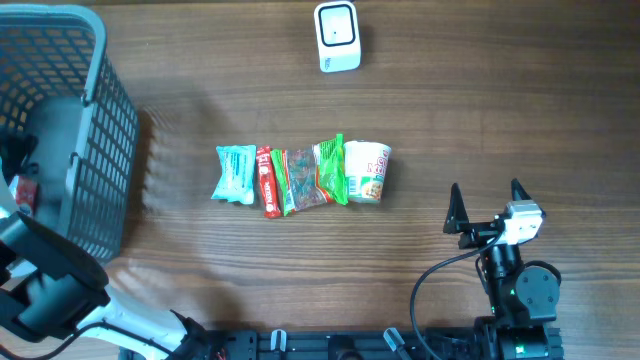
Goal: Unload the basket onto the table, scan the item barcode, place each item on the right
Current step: 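Reach the left gripper into the basket and grasp the red Kleenex pack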
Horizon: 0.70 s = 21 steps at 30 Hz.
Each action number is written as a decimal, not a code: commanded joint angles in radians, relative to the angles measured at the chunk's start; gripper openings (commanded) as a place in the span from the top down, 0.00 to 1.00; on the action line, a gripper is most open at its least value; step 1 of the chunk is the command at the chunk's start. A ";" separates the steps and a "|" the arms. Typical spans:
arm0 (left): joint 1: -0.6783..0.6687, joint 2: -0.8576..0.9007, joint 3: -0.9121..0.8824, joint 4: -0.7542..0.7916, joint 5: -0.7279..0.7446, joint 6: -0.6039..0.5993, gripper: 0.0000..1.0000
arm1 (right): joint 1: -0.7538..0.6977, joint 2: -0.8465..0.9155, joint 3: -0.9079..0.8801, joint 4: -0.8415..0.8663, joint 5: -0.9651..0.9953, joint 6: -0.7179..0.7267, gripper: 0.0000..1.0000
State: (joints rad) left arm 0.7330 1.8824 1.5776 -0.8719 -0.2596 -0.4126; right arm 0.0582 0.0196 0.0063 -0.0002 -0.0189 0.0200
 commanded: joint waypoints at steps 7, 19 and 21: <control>0.022 0.064 -0.092 0.144 0.035 0.122 0.22 | 0.002 -0.006 -0.001 0.005 -0.005 -0.017 0.00; 0.022 0.103 -0.092 0.060 0.530 0.121 0.39 | 0.002 -0.006 -0.001 0.005 -0.006 -0.017 0.00; 0.022 0.075 -0.085 0.060 0.603 0.121 0.36 | 0.002 -0.006 -0.001 0.005 -0.006 -0.017 0.00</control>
State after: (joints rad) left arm 0.7490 1.9705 1.4952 -0.8089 0.1440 -0.2909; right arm 0.0582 0.0193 0.0063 0.0002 -0.0189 0.0196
